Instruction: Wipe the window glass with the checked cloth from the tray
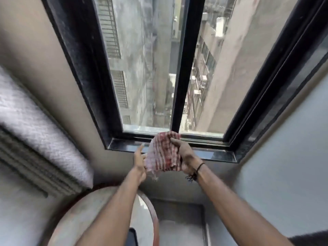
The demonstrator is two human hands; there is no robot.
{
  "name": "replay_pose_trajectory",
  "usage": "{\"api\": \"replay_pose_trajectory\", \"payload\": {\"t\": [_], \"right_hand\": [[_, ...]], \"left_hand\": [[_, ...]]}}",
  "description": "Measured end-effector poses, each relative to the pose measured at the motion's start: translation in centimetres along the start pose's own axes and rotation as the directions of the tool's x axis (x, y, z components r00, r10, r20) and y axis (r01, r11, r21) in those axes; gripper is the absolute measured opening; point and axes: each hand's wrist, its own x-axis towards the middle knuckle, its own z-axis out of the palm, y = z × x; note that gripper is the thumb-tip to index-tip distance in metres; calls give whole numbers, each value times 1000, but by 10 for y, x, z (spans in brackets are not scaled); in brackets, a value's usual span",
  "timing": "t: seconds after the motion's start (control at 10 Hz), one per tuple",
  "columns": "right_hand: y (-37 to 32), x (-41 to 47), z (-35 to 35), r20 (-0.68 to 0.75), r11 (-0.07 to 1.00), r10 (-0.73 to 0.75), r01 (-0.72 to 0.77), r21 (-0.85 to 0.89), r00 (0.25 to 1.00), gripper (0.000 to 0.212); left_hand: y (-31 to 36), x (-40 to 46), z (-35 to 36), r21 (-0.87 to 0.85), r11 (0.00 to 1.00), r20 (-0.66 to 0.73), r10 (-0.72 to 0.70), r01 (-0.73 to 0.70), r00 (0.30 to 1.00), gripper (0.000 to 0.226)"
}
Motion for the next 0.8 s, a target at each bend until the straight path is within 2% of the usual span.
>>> {"api": "replay_pose_trajectory", "payload": {"t": [0.1, 0.2, 0.3, 0.4, 0.5, 0.6, 0.7, 0.8], "right_hand": [[106, 14, 40, -20, 973, 230, -231, -26, 973, 43], [181, 22, 63, -106, 938, 300, -314, -146, 948, 35], [294, 25, 85, -194, 853, 308, -360, -377, 932, 12], [363, 29, 90, -198, 756, 374, -421, -501, 906, 8], [451, 51, 88, -224, 695, 443, -491, -525, 868, 27], [484, 63, 86, -261, 669, 433, -502, -547, 862, 37], [497, 73, 76, -317, 655, 409, -517, -551, 856, 38], [479, 66, 68, -356, 658, 319, -476, -583, 878, 39]], "left_hand": [[-80, -14, -103, -158, 978, -87, -151, 136, 985, 42], [-131, -26, -168, -148, 973, -200, -206, 179, 958, 29], [-210, -44, -253, -148, 950, -394, -310, 273, 865, 33], [-260, -51, -294, -141, 923, -488, -379, 357, 786, 35], [-327, -42, -331, -119, 902, -582, -403, 416, 706, 33], [-356, -28, -342, -59, 887, -619, -392, 458, 681, 36], [-373, -22, -342, 86, 857, -686, -319, 508, 654, 35], [-361, -32, -333, 246, 826, -700, -210, 507, 682, 34]]}}
